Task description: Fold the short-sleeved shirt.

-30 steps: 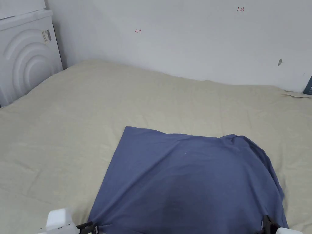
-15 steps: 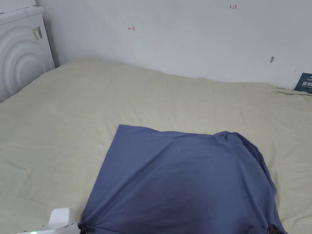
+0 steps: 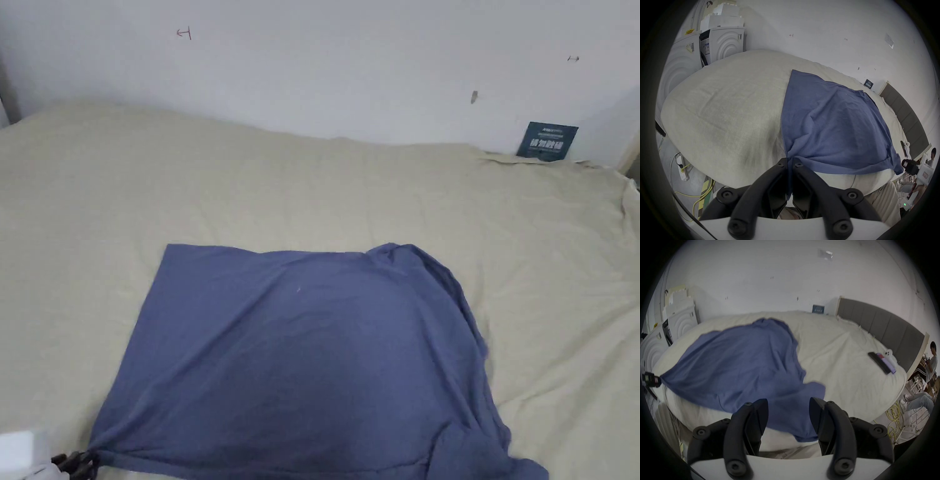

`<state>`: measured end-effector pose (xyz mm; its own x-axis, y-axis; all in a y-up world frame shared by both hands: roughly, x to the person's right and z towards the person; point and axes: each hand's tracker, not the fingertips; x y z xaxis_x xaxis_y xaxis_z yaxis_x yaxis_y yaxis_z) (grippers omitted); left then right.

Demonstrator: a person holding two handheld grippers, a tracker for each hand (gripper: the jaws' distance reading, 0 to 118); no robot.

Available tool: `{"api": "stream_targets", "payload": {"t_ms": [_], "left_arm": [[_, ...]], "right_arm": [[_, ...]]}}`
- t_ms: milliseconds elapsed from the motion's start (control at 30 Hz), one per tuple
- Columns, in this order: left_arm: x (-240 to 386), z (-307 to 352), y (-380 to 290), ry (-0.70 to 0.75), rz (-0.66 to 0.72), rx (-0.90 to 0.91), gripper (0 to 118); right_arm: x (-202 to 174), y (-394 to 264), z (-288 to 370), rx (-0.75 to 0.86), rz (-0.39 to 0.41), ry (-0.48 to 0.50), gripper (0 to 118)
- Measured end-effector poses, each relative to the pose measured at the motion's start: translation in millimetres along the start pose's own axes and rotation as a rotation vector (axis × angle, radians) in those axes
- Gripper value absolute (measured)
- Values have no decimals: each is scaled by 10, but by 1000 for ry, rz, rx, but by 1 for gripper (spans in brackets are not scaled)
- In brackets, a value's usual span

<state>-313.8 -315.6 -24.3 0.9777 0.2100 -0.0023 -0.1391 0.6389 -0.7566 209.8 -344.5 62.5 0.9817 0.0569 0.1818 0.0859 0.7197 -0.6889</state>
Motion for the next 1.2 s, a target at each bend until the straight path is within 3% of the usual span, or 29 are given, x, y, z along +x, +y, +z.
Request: {"api": "stream_targets", "payload": {"t_ms": [133,200,433,500,633,733,1200], "left_arm": [[-14,-38,-16,8,-9,1,1],[-24,-51,-37,11,-7,-8,1],[-48,-70,-126,19,-29,-10,1],[-44,-42,-138,15,-33,-3,1],[-8,15,-115,12,-63,48,1],[35,47,-16,15,-95,81,1],[242,-683,1428,35,-146,55,1]], "right_arm": [[29,-138,-218,-45,-34,7,50],[40,-92,-231,-57,-48,16,5],[-7,-62,-166,-64,0,27,5],[-26,-51,-48,15,-12,12,5],[-140,46,131,124,93,-65,5],[-162,185,159,189,102,-83,5],[-274,1645,-848,228,194,-67,5]]}}
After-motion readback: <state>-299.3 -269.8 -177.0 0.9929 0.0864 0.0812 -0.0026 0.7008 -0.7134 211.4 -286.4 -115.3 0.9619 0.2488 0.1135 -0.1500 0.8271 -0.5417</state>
